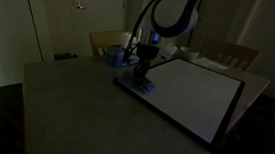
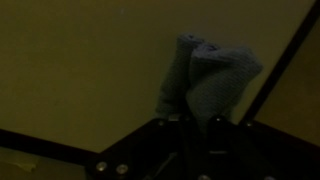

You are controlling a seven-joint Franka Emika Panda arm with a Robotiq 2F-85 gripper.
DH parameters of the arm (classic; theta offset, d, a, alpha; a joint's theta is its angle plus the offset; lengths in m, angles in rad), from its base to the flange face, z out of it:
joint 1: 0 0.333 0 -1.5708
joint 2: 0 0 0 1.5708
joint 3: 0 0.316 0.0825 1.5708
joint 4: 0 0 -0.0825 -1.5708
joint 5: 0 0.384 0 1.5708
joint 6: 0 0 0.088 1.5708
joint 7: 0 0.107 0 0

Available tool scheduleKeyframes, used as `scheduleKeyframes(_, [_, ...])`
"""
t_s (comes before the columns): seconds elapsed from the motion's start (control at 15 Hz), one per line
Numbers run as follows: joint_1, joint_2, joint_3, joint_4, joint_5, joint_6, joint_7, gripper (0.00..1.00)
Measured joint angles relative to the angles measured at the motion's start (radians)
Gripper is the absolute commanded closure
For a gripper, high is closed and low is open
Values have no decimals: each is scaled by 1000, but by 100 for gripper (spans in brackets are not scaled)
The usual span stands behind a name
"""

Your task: Use the grey towel to wipe the board

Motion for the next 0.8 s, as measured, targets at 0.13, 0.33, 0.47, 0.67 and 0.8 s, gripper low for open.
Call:
scheduleKeyframes(0.13, [-8,-7,0,-12,1,-1,0,98])
scheduleKeyframes(0.33, [-27,-24,-5,-40,1,-1,0,98])
scheduleKeyframes(0.47, [-36,-40,-16,-64,0,-3,0,98])
scheduleKeyframes(0.67, [-51,-60,-18,-89,0,-14,-35,98])
scheduleKeyframes(0.8, [-56,-61,2,-88,-1,-21,-100,90])
